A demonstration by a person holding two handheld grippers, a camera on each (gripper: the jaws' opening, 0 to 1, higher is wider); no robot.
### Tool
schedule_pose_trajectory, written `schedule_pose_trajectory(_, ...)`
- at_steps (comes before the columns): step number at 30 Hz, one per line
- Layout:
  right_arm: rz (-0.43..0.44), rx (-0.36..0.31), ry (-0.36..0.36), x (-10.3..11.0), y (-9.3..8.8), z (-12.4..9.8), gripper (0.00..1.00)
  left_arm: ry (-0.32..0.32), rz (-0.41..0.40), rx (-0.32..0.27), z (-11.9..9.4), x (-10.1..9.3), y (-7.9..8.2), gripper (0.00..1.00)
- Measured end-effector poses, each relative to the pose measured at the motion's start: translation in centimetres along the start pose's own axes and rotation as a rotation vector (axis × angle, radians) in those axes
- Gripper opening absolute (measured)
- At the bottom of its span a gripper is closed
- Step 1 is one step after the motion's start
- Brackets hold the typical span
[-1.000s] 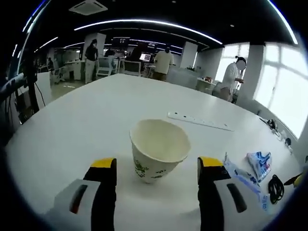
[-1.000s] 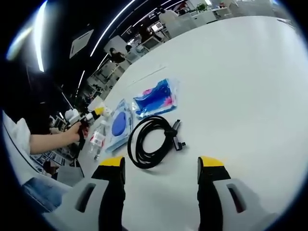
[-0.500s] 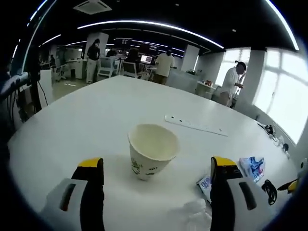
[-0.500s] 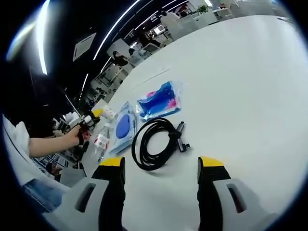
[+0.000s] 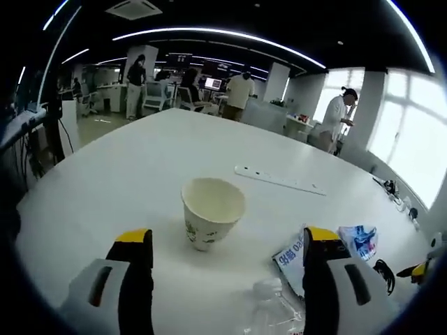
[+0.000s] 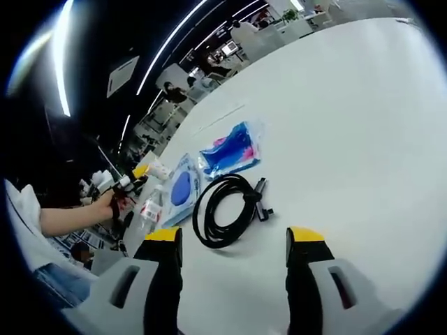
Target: Arrange the tabletop items into an orderly group along one side of the table until the central work area is clear of visible clutter.
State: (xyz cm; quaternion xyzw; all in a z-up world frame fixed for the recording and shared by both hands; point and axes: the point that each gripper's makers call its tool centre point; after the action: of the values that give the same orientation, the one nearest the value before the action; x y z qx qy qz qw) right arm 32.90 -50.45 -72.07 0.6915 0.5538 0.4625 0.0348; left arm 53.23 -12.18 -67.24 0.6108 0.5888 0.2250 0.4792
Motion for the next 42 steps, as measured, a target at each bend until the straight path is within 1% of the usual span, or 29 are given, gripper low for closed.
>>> schedule_pose_trajectory(3, 0.008, -0.006, -0.001, -0.2, 0.0, -0.1, 0.58, 0.012, 0.019, -0.001, -0.1, 0.0, 0.1, 0.87)
schedule_pose_trajectory(5, 0.024, -0.012, -0.002, -0.4, 0.1, -0.2, 0.58, 0.015, 0.014, 0.000, 0.2, 0.4, 0.1, 0.87)
schedule_pose_trajectory(8, 0.031, -0.016, -0.006, -0.6, 0.2, -0.3, 0.58, 0.015, -0.008, 0.010, 0.2, 0.2, -0.1, 0.86)
schedule_pose_trajectory(9, 0.033, -0.018, -0.008, -0.7, 0.2, -0.3, 0.58, 0.013, -0.039, 0.047, 0.1, -0.1, -0.9, 0.86)
schedule_pose_trajectory(10, 0.036, -0.020, -0.010, -0.8, 0.2, -0.4, 0.58, 0.012, -0.052, 0.075, 0.1, -0.1, -1.4, 0.85)
schedule_pose_trajectory(11, 0.040, -0.022, -0.011, -0.9, 0.3, -0.4, 0.58, 0.011, -0.049, 0.082, 0.2, -0.1, -1.7, 0.84)
schedule_pose_trajectory(12, 0.045, -0.024, -0.012, -1.0, 0.3, -0.4, 0.58, 0.012, -0.034, 0.081, 0.3, -0.2, -1.8, 0.80)
schedule_pose_trajectory(14, 0.055, -0.028, -0.015, -1.2, 0.3, -0.5, 0.58, 0.019, -0.028, 0.095, 0.2, -0.2, -2.3, 0.75)
schedule_pose_trajectory(18, 0.069, -0.038, -0.020, -1.4, 0.5, -0.6, 0.58, 0.028, -0.094, 0.148, 0.1, -0.3, -3.7, 0.74)
schedule_pose_trajectory(20, 0.072, -0.039, -0.023, -1.5, 0.5, -0.6, 0.58, 0.027, -0.091, 0.150, 0.1, -0.5, -3.8, 0.73)
schedule_pose_trajectory(23, 0.077, -0.038, -0.023, -1.7, 0.4, -0.6, 0.57, 0.030, -0.095, 0.177, 0.1, -0.8, -4.3, 0.69)
schedule_pose_trajectory(25, 0.081, -0.037, -0.023, -1.6, 0.3, -0.6, 0.57, 0.019, -0.118, 0.202, 0.1, -1.1, -4.7, 0.66)
schedule_pose_trajectory(26, 0.082, -0.036, -0.023, -1.6, 0.3, -0.6, 0.57, 0.016, -0.122, 0.204, 0.2, -1.2, -4.8, 0.66)
schedule_pose_trajectory(28, 0.086, -0.031, -0.020, -1.6, 0.2, -0.6, 0.57, -0.032, -0.171, 0.222, 0.4, -2.0, -5.1, 0.63)
schedule_pose_trajectory(29, 0.086, -0.029, -0.018, -1.6, 0.1, -0.6, 0.57, -0.051, -0.211, 0.256, 0.4, -2.3, -5.6, 0.61)
schedule_pose_trajectory(30, 0.085, -0.026, -0.018, -1.6, 0.1, -0.6, 0.57, -0.054, -0.225, 0.275, 0.3, -2.4, -5.9, 0.59)
schedule_pose_trajectory(31, 0.085, -0.025, -0.017, -1.6, 0.1, -0.6, 0.57, -0.048, -0.213, 0.280, 0.5, -2.1, -5.9, 0.59)
schedule_pose_trajectory(33, 0.084, -0.024, -0.016, -1.6, 0.0, -0.6, 0.57, -0.046, -0.199, 0.302, 0.6, -2.1, -6.2, 0.58)
schedule_pose_trajectory(34, 0.087, -0.026, -0.017, -1.7, 0.1, -0.7, 0.57, -0.043, -0.196, 0.337, 0.4, -2.1, -6.6, 0.58)
schedule_pose_trajectory(38, 0.105, -0.040, -0.019, -1.9, 0.4, -0.8, 0.57, -0.044, -0.209, 0.369, 0.6, -2.4, -7.1, 0.57)
schedule_pose_trajectory(42, 0.104, -0.043, -0.022, -1.9, 0.5, -1.0, 0.57, -0.028, -0.202, 0.392, 0.6, -2.4, -7.4, 0.56)
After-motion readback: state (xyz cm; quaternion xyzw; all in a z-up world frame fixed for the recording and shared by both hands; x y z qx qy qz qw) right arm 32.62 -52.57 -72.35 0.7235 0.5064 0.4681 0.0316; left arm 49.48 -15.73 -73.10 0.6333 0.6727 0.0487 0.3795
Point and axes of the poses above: the point that each gripper's makers call its tool centre point, and the gripper's own axes: z roughly forward along the fingers, x roughly to its left, y roughly out of its top, and after that the axes turned 5 degrees about -y, right-handed
